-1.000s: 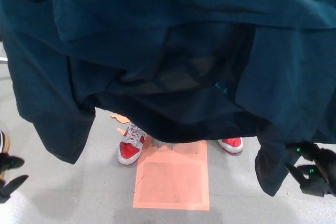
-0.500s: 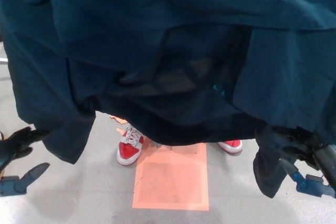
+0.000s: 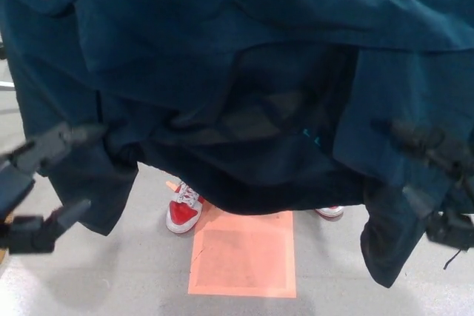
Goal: A person hands a coat to the robot and the robot grabs it with both hands and holds it while the person wears the coat.
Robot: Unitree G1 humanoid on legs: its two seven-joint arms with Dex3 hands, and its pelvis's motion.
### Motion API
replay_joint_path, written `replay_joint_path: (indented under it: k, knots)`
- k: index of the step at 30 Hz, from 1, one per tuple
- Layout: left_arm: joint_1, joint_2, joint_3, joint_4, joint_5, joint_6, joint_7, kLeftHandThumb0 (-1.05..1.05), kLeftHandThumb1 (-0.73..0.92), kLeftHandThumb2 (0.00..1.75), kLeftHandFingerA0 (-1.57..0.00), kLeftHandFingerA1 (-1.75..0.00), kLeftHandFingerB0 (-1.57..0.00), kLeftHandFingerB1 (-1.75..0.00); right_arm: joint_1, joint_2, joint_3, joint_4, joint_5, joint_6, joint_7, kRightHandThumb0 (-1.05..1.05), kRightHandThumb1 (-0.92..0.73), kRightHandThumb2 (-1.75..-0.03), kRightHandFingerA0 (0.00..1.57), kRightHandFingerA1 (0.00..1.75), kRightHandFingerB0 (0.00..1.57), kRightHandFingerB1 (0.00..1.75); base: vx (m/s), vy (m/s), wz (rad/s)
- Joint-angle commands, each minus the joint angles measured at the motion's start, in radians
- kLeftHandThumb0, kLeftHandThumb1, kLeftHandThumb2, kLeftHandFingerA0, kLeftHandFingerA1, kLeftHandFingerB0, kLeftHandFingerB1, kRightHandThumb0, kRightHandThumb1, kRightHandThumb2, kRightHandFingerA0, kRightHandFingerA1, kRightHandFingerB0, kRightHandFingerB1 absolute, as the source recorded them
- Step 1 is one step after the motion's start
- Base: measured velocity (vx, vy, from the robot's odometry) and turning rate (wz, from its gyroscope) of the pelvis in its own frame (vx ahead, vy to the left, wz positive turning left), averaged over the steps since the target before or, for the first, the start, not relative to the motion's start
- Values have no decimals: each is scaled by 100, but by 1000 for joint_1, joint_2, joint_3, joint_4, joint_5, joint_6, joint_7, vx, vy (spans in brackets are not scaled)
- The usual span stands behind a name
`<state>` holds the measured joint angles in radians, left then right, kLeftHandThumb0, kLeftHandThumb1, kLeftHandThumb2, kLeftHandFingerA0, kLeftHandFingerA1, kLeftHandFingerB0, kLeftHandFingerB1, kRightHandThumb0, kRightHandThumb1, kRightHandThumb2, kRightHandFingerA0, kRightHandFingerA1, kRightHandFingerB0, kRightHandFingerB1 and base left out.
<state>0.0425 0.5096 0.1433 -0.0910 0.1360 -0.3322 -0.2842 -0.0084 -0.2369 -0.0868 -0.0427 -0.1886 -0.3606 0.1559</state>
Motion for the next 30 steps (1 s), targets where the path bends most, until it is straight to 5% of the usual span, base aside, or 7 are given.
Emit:
replay_joint_path:
  k: [1, 6, 13, 22, 23, 27, 30]
  knots:
    - [-103, -6, 197, -372, -152, -337, 99, -94, 81, 117, -5, -40, -5, -35, -57, 28, -201, -383, 11, -293, -188, -79, -92, -68, 27, 37, 23, 31, 0, 0, 0]
    - [-226, 35, 228, -356, -77, -233, 93, -88, 92, 70, -10, -23, -14, -25, -151, -35, -234, -350, -20, -237, -163, -81, -90, -68, 28, 35, 23, 31, 0, 0, 0]
    - [-382, 94, 184, -282, 7, -110, 48, -95, 80, 89, -10, -26, -12, -29, -272, -115, -207, -323, -15, -65, -72, -37, -45, -105, 1, 48, 0, 47, 0, 0, 0]
    - [-568, 204, 30, -169, 104, 55, -71, -92, 79, 115, -9, -19, -10, -24, -405, -390, -104, -217, -9, 171, 187, -84, -69, -106, 0, 21, 0, 18, 0, 0, 0]
    - [-603, 220, 4, -133, 108, 61, -96, -91, 78, 115, -1, -16, -10, -22, -435, -422, -84, -181, -4, 180, 223, -83, -84, -64, 0, 21, 1, 22, 0, 0, 0]
    - [-746, 279, -115, 10, 175, 89, -195, -90, 92, 70, 0, -22, -11, -25, -571, -513, 18, -12, -23, 198, 348, -91, -71, -108, 4, 18, 5, 19, 0, 0, 0]
    - [-821, 296, -189, 98, 238, 85, -228, -89, 74, 112, -3, -20, -11, -27, -660, -552, 87, 65, -44, 257, 437, -90, -67, -108, 0, 15, 1, 18, 0, 0, 0]
